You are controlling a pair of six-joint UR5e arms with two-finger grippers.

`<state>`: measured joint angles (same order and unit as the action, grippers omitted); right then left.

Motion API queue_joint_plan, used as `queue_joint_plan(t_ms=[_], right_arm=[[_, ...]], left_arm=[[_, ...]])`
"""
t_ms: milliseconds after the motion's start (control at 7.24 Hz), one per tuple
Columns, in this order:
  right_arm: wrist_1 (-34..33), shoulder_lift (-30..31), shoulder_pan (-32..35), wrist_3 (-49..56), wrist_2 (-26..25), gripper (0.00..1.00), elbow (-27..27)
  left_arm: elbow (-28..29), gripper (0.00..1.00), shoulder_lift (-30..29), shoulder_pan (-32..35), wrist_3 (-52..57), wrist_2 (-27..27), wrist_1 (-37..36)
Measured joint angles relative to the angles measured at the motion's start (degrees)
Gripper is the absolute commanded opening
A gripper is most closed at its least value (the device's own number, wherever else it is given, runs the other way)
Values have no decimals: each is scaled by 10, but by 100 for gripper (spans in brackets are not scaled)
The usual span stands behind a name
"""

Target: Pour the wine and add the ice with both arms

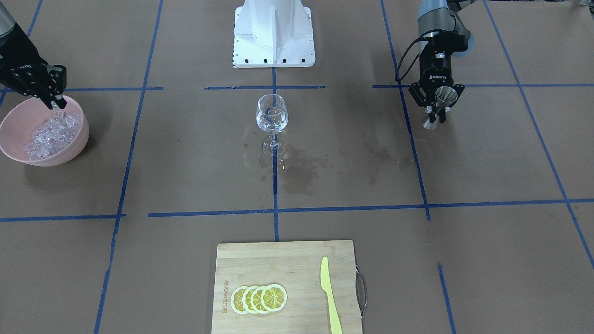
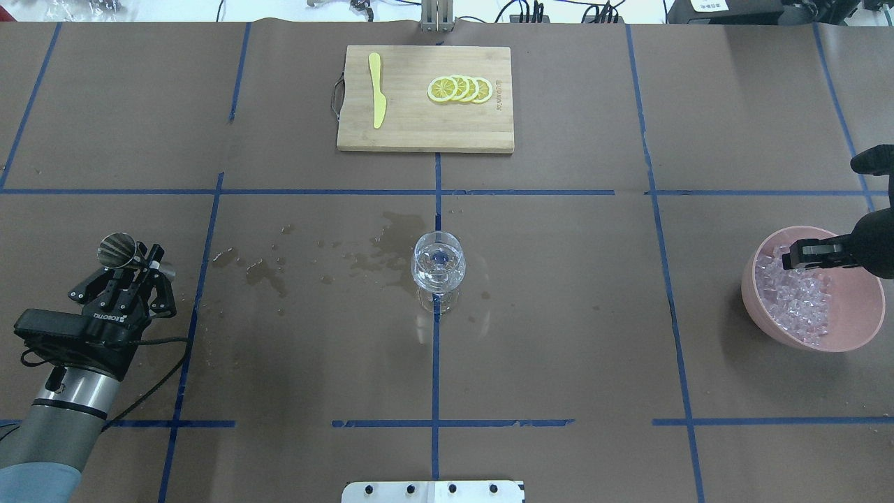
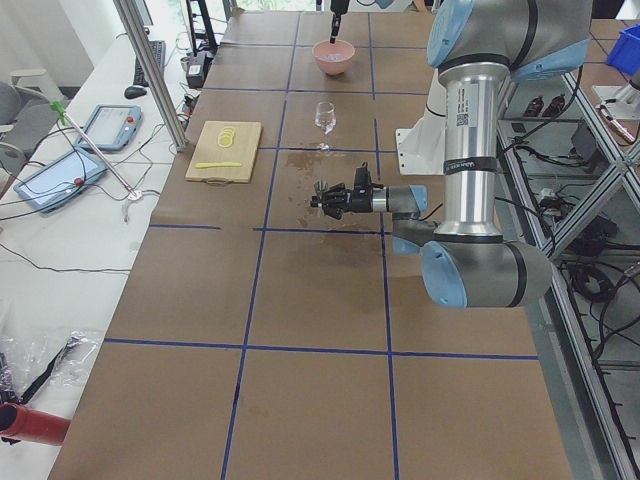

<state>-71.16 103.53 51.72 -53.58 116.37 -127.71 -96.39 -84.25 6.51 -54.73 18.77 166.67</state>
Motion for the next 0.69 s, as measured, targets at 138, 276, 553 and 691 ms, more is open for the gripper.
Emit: queue_joint_plan(t_ms=[138, 276, 553, 691], right_arm=[[1, -3, 1, -9, 6, 0, -6], [2, -12, 2, -23, 15, 0, -10], [2, -37, 2, -51, 22, 0, -13], [1, -45, 2, -56, 23, 0, -13]], left_arm=[[16, 0, 0, -1, -46, 6, -1], [24, 0, 0, -2, -81, 8, -2], [39, 0, -1, -4, -101, 4, -3], [51, 0, -2, -8, -103, -4, -6]])
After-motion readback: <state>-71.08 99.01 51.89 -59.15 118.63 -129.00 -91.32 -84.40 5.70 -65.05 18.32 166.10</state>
